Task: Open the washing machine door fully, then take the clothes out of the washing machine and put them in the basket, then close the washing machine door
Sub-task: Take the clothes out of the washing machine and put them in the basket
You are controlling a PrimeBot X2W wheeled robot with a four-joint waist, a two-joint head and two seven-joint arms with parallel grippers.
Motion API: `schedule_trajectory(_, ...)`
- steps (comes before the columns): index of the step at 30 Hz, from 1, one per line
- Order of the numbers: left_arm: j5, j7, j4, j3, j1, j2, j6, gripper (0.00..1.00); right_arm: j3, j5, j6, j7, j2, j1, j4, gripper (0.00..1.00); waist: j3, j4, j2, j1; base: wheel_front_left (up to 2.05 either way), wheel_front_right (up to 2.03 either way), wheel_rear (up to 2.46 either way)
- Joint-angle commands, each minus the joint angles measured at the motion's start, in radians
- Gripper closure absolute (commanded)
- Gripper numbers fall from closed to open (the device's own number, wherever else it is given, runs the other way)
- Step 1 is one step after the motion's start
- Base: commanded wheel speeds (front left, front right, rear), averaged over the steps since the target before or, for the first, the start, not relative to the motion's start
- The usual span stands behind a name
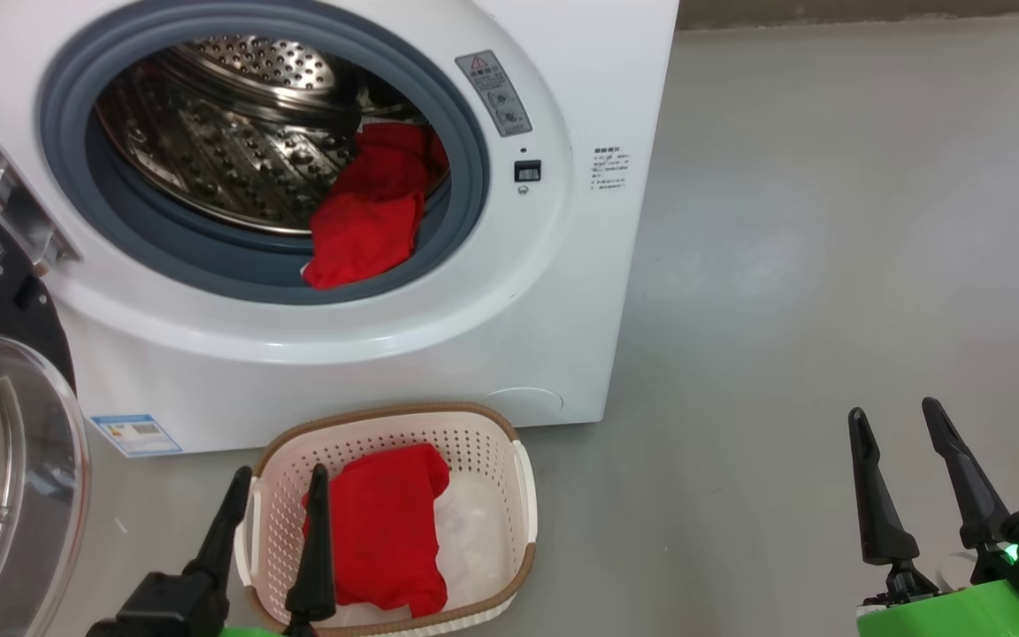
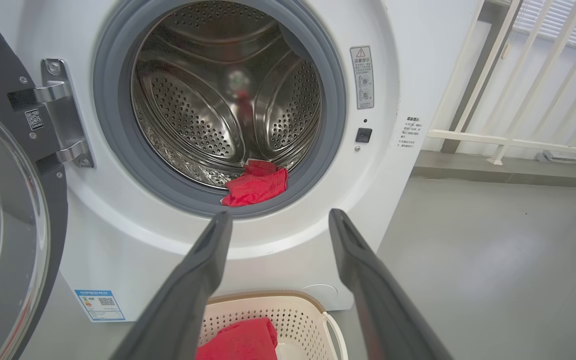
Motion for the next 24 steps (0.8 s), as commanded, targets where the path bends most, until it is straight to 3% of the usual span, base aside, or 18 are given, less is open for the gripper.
schedule_trajectory(1,0.001,0.000,-0.024,0.032,-0.036,0.019,0.003,0.00,0.021,-0.001,0.006,-0.006,-0.014,-0.009,-0.030,0.00,0.009,0.000,0.0000,0.0000,0.00,0.00,0.00)
schedule_trajectory(13,-0.014,-0.005,0.012,0.029,-0.141,0.015,-0.014,0.00,0.034,-0.010,0.006,-0.006,-0.014,-0.042,-0.041,0.00,0.102,-0.003,0.0000,0.0000,0.00,0.00,0.00)
schedule_trajectory(24,-0.054,-0.026,0.140,0.051,-0.365,0.012,-0.059,0.00,0.052,-0.016,0.006,-0.006,-0.014,-0.092,-0.049,0.00,0.219,-0.010,0.0000,0.0000,0.00,0.00,0.00)
